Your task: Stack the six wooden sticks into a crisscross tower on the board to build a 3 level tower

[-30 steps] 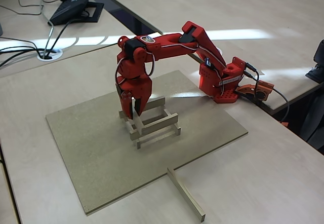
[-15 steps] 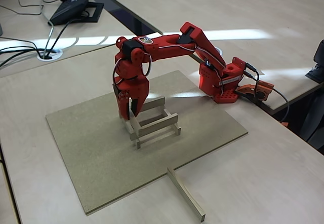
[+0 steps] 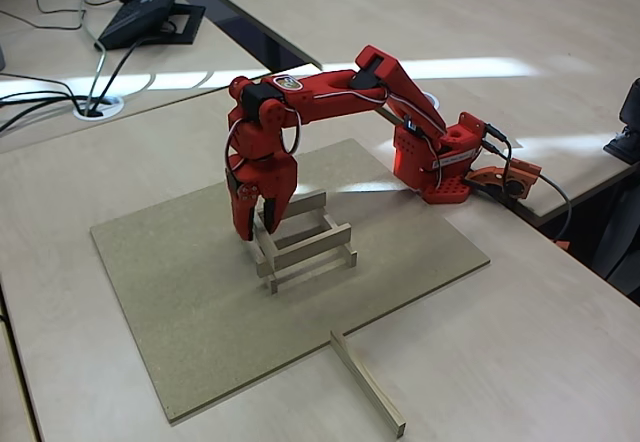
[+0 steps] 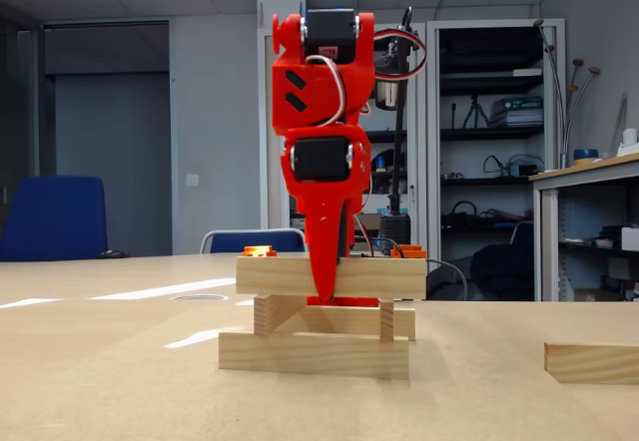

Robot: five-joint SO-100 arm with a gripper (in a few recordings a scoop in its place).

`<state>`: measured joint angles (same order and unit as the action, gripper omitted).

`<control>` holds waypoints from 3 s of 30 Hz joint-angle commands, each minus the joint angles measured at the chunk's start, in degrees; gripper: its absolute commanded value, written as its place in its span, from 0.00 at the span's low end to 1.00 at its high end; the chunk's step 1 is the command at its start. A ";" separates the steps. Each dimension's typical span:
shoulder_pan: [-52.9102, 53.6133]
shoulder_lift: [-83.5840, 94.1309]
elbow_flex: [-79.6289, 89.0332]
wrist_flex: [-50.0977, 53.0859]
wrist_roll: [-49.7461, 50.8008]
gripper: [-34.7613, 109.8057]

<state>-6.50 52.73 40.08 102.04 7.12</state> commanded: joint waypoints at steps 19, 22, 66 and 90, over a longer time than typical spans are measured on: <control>-2.20 6.59 0.18 2.46 3.60 0.44; -2.29 10.02 2.02 2.64 4.31 0.45; -34.89 -18.81 -26.63 -3.25 29.09 0.43; -36.91 -32.87 -42.71 -3.60 32.08 0.43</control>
<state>-42.36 18.98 0.97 98.35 38.50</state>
